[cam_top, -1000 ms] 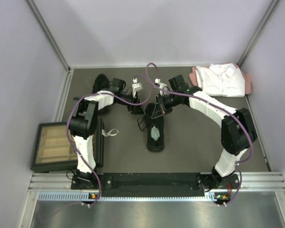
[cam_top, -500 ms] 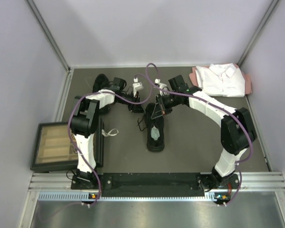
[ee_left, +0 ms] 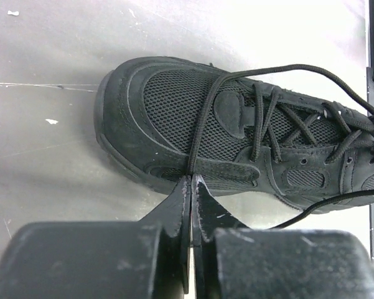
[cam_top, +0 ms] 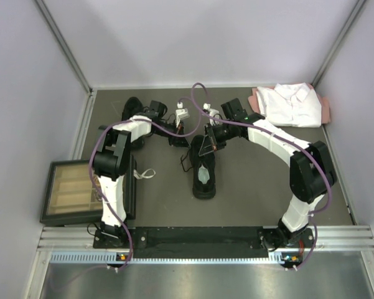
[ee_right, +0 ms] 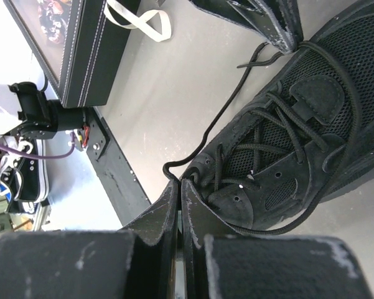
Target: Tie the shoes
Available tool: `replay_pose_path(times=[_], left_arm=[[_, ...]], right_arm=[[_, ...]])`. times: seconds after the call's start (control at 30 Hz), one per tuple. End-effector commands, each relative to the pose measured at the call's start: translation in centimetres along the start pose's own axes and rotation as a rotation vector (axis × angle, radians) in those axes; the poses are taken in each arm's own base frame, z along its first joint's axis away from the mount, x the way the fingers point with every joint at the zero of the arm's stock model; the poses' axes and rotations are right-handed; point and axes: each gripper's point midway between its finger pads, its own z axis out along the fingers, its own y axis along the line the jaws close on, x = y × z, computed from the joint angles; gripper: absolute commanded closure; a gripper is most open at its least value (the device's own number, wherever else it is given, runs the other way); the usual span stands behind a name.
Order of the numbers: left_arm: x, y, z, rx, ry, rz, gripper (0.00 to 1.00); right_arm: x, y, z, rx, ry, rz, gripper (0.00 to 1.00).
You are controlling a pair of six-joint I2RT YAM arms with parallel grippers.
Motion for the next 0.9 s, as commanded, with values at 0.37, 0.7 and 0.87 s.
replay_pose_path(times=[0.37, 0.7, 0.87], left_arm=[[-6.6, -7.4, -6.3, -0.097, -0.106, 0.16, 1.0], [-2.3, -11.1, -11.4, -0.242, 0.025, 0.02, 1.0], [-1.4, -14.2, -12.7, -0.242, 0.027, 0.053, 1.0]], right_arm=[[-0.3, -0.8, 0.5, 0.045, -0.033, -0.034, 1.0], [-0.7, -1.5, -0.1, 0.067, -0.061, -0.034, 1.0], [-0.8, -1.8, -0.1, 0.077, -0.065, -0.035, 1.0]])
